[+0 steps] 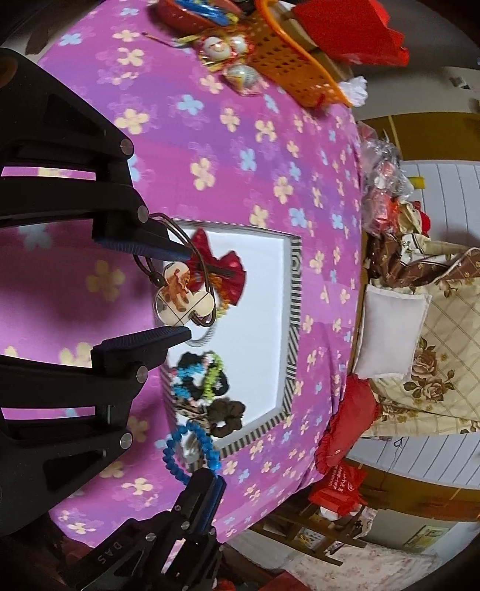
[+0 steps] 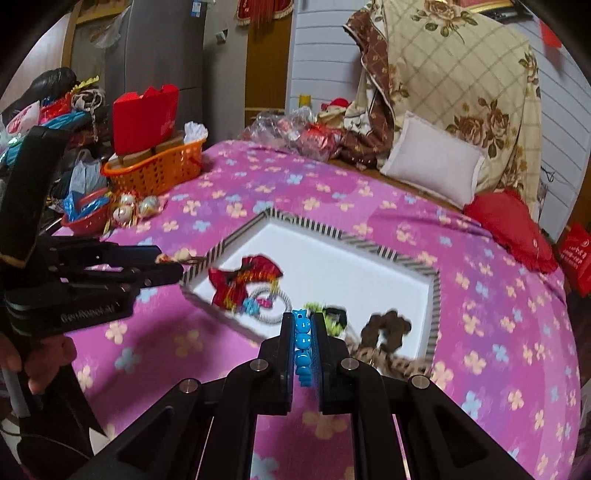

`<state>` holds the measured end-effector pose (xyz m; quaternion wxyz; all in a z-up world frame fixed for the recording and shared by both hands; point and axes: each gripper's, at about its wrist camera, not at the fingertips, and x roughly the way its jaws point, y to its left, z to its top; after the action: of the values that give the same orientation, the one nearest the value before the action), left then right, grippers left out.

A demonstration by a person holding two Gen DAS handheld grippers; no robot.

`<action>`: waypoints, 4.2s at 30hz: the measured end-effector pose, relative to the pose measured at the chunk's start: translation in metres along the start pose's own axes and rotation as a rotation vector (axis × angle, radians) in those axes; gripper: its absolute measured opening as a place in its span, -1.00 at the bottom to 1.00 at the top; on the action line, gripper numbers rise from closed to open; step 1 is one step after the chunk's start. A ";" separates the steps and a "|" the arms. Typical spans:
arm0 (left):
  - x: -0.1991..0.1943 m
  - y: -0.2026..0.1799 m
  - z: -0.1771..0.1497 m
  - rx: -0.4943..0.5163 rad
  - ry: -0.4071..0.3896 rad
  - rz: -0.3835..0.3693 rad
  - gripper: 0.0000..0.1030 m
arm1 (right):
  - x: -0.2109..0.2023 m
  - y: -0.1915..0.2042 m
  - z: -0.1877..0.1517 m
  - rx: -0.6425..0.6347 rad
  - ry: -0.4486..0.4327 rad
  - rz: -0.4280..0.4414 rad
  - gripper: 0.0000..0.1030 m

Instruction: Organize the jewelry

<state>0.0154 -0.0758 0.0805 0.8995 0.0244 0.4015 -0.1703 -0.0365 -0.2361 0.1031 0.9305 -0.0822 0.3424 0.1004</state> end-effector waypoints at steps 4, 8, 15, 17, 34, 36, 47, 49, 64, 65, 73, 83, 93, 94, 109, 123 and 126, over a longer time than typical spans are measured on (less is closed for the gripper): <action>0.011 -0.005 0.012 0.013 -0.002 0.018 -0.32 | 0.007 -0.004 0.013 0.008 -0.010 -0.002 -0.85; 0.023 -0.010 0.023 0.025 -0.003 0.034 -0.32 | 0.021 -0.009 0.023 0.031 -0.008 0.010 -0.85; 0.050 -0.014 0.035 0.018 0.016 0.042 -0.32 | 0.053 -0.016 0.032 0.078 0.012 0.041 -0.85; 0.059 -0.013 0.036 0.014 0.026 0.045 -0.32 | 0.064 -0.018 0.032 0.094 0.025 0.052 -0.85; 0.126 -0.007 0.028 -0.030 0.133 0.063 -0.32 | 0.137 -0.068 -0.005 0.251 0.159 0.030 -0.85; 0.130 -0.009 0.025 -0.032 0.141 0.061 -0.32 | 0.140 -0.070 -0.008 0.256 0.166 0.026 -0.85; 0.123 -0.015 0.016 -0.019 0.111 0.082 0.11 | 0.128 -0.069 -0.025 0.279 0.154 0.001 -0.21; 0.116 -0.015 0.015 -0.025 0.096 0.081 0.18 | 0.120 -0.068 -0.027 0.286 0.140 0.003 -0.19; 0.031 -0.026 -0.019 -0.002 -0.041 0.151 0.27 | 0.035 -0.031 -0.046 0.305 0.002 -0.043 0.27; 0.026 -0.026 -0.022 -0.006 -0.047 0.153 0.27 | 0.031 -0.030 -0.047 0.307 -0.007 -0.045 0.28; -0.009 -0.025 -0.042 -0.040 -0.085 0.162 0.27 | -0.001 -0.014 -0.054 0.316 -0.050 -0.045 0.36; -0.037 -0.023 -0.054 -0.057 -0.124 0.183 0.27 | -0.024 0.006 -0.057 0.276 -0.081 -0.059 0.53; -0.048 -0.025 -0.060 -0.053 -0.139 0.194 0.27 | -0.030 0.012 -0.060 0.253 -0.073 -0.077 0.66; -0.048 -0.024 -0.060 -0.053 -0.137 0.193 0.27 | -0.030 0.012 -0.061 0.253 -0.073 -0.077 0.66; -0.044 -0.022 -0.064 -0.053 -0.123 0.206 0.27 | -0.022 0.011 -0.064 0.249 -0.042 -0.081 0.71; -0.041 -0.019 -0.066 -0.053 -0.113 0.205 0.27 | -0.017 0.010 -0.066 0.254 -0.025 -0.072 0.71; -0.041 -0.019 -0.066 -0.053 -0.111 0.205 0.27 | -0.016 0.011 -0.067 0.253 -0.023 -0.070 0.71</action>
<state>-0.0632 -0.0698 0.0671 0.9335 0.0319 0.3508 -0.0679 -0.0921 -0.2424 0.0623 0.9402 0.0248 0.3388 0.0248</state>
